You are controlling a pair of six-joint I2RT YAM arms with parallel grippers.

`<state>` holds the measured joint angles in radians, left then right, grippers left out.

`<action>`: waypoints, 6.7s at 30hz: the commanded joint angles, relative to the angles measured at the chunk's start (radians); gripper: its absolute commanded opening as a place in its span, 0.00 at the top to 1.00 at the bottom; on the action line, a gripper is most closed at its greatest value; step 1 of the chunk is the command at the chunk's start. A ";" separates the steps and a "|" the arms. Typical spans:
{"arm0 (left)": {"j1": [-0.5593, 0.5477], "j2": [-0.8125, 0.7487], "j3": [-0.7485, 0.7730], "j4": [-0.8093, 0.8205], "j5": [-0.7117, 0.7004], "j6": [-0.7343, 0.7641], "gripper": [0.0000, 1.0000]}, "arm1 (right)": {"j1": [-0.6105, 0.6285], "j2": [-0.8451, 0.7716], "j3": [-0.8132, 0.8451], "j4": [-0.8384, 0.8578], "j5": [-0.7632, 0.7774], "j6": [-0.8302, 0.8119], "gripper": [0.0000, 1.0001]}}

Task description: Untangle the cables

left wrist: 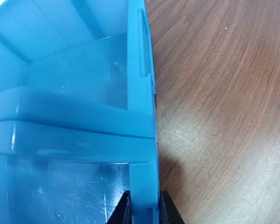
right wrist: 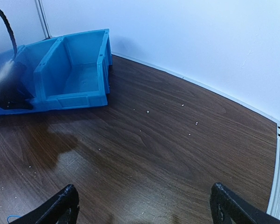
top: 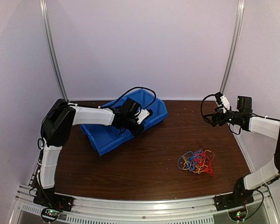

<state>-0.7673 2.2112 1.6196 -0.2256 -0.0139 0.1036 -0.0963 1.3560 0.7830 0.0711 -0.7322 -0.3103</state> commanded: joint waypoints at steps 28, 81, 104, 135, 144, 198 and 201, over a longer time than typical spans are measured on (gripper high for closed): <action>-0.032 -0.482 -0.180 -0.001 -0.045 -0.079 0.46 | 0.047 -0.118 0.192 -0.900 0.032 -0.673 0.15; -0.201 -0.548 -0.532 0.502 -0.032 -0.361 0.41 | 0.498 0.044 0.135 -0.580 -0.016 -0.154 0.43; -0.214 -0.573 -0.680 0.604 -0.048 -0.491 0.47 | 0.619 0.321 0.205 -0.595 -0.034 -0.142 0.75; -0.302 -0.055 -0.552 1.363 0.300 -0.316 0.52 | 0.620 0.090 0.321 -0.697 -0.123 -0.176 1.00; -0.332 0.074 -0.457 1.262 0.278 -0.290 0.84 | 0.619 0.051 0.419 -0.713 -0.152 -0.171 1.00; -0.332 -0.361 -0.504 1.100 0.106 -0.396 0.27 | 0.563 -0.102 0.553 -0.628 -0.268 -0.056 1.00; -0.333 -0.357 -0.484 1.142 0.113 -0.410 0.27 | 0.563 -0.103 0.548 -0.627 -0.277 -0.056 1.00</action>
<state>-1.0950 1.8626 1.0863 0.8165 0.1184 -0.2413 0.4686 1.2694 1.3472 -0.5880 -0.9710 -0.3840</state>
